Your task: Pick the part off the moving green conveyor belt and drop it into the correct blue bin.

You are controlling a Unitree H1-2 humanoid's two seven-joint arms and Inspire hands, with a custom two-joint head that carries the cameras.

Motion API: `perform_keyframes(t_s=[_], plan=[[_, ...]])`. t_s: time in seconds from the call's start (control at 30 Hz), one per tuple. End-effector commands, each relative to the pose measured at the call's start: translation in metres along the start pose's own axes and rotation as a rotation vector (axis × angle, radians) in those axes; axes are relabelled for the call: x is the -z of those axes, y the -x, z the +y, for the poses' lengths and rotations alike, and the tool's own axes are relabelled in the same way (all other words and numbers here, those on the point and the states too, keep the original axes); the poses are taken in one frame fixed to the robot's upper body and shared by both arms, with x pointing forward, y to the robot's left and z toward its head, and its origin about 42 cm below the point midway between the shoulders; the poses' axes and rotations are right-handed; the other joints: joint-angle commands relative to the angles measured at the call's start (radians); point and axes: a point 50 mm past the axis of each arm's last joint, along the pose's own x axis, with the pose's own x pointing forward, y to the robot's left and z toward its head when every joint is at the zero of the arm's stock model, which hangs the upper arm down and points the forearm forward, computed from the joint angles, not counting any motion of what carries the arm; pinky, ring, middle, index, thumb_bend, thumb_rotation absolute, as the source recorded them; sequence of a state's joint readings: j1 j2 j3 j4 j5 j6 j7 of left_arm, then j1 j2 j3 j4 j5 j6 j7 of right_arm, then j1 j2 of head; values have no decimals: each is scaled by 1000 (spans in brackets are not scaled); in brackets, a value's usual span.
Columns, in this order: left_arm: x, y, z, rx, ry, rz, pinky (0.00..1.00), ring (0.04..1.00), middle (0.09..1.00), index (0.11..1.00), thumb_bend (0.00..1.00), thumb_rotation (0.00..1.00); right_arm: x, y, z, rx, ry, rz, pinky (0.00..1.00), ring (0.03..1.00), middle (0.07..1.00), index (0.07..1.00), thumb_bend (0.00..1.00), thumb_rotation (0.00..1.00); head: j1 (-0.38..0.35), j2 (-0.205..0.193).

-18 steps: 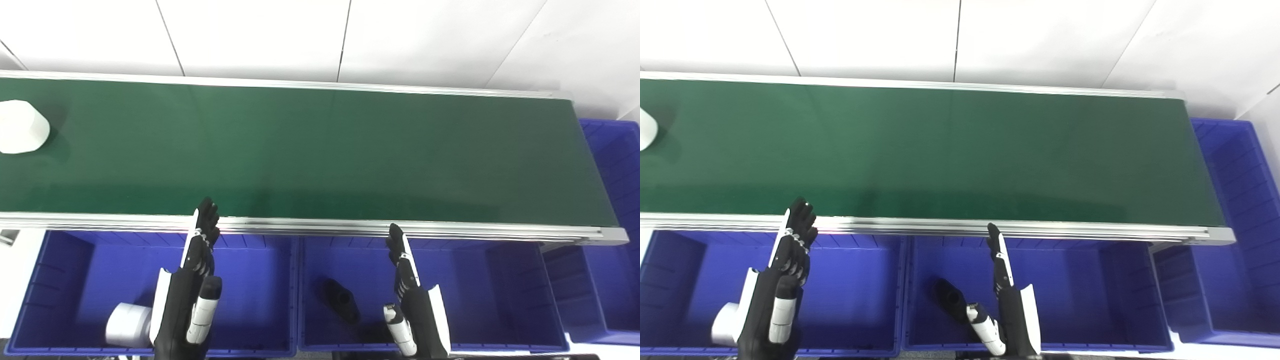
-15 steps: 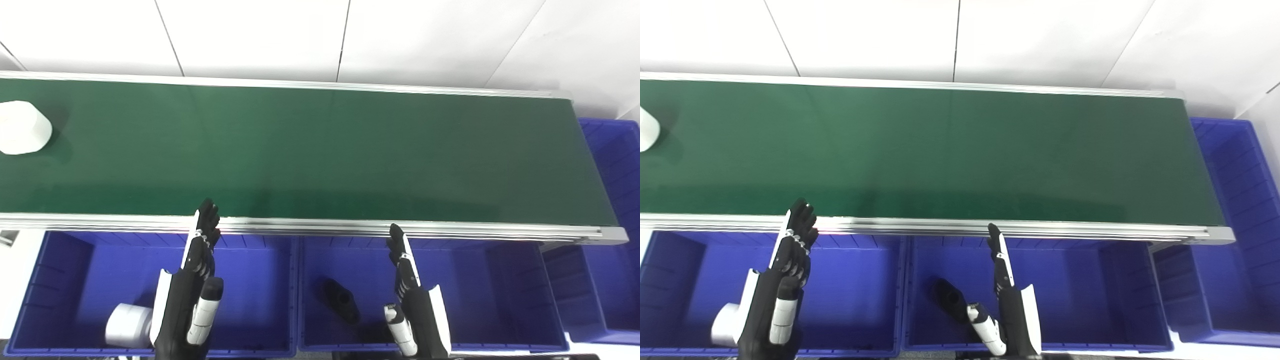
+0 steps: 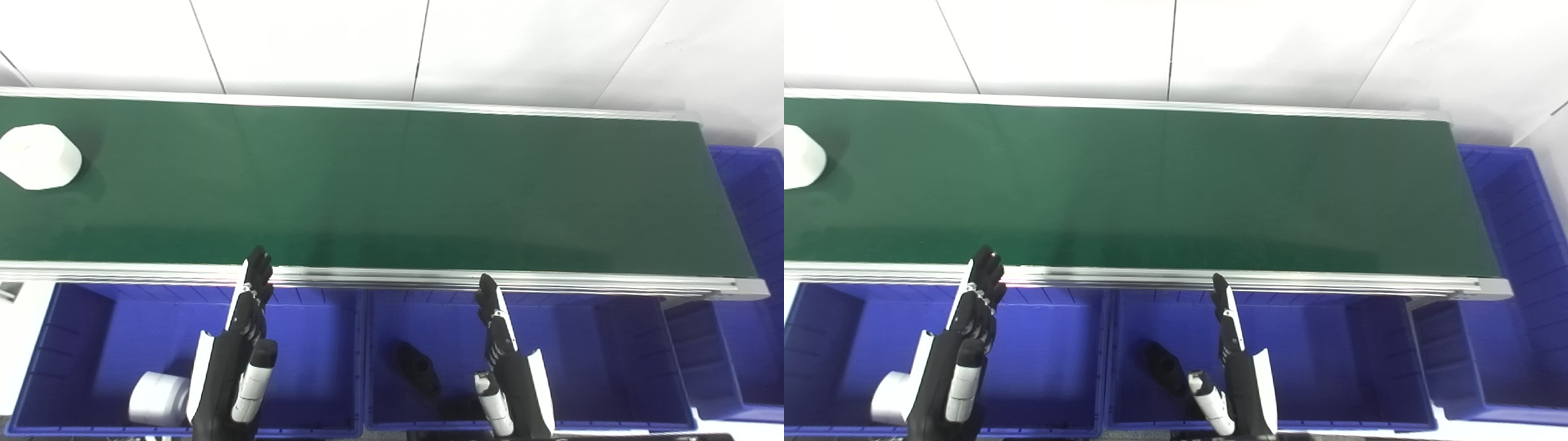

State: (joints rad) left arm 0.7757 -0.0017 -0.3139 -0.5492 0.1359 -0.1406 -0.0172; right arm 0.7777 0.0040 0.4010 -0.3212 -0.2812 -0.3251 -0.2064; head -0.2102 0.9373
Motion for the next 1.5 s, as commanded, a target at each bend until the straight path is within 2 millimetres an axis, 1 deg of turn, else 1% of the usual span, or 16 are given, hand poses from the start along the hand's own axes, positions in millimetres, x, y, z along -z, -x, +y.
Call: perform_keyframes(t_s=[0.0, 0.03, 0.13, 0.23, 0.33, 0.37, 0.73, 1.17, 1.33, 1.4, 1.47], plan=[[-5, 6, 0, 8, -7, -13, 1000, 1000, 1000, 1000, 762, 941, -25, -6, 17, 27, -92, -79, 1000, 986, 1000, 1000, 881, 1000, 0, -1], [-5, 6, 0, 5, -5, -10, 1000, 1000, 1000, 1000, 759, 940, -24, -6, 17, 27, -88, -79, 1000, 986, 999, 1000, 887, 1000, 5, -8], [-5, 7, -1, -7, 5, 3, 1000, 1000, 1000, 1000, 756, 942, -23, -6, 16, 24, -79, -84, 993, 985, 998, 1000, 897, 1000, 5, -8], [-4, 7, -1, -12, 6, 9, 1000, 1000, 1000, 1000, 754, 950, -21, -8, 15, 18, -73, -87, 984, 987, 1000, 1000, 894, 1000, 8, -15], [-4, 7, -1, -14, 1, 9, 1000, 1000, 1000, 1000, 756, 941, -20, -8, 14, 13, -79, -85, 996, 996, 1000, 1000, 886, 1000, 8, -15], [-3, 7, -1, -12, 1, 11, 1000, 1000, 1000, 1000, 758, 939, -19, -9, 13, 10, -83, -84, 999, 997, 1000, 1000, 885, 1000, 9, -21], [-2, 6, 0, -7, 27, 16, 1000, 1000, 1000, 1000, 755, 946, -16, -9, 14, 8, -93, -85, 1000, 997, 1000, 1000, 861, 1000, 11, -29], [-1, 6, -1, -6, 0, 13, 1000, 1000, 1000, 1000, 826, 913, -15, -7, 14, 10, -95, -85, 999, 991, 1000, 1000, 848, 1000, 17, -35], [0, 5, -2, -9, 9, 12, 1000, 1000, 1000, 1000, 783, 933, -15, -8, 14, 8, -91, -85, 1000, 993, 1000, 1000, 862, 1000, 19, -37], [0, 5, -2, -9, 7, 11, 1000, 1000, 1000, 1000, 789, 934, -14, -7, 13, 8, -94, -82, 1000, 995, 1000, 1000, 860, 1000, 23, -42], [1, 6, -3, -9, 6, 13, 1000, 1000, 1000, 1000, 791, 934, -13, -6, 13, 11, -96, -78, 1000, 994, 1000, 1000, 865, 1000, 40, -63]])
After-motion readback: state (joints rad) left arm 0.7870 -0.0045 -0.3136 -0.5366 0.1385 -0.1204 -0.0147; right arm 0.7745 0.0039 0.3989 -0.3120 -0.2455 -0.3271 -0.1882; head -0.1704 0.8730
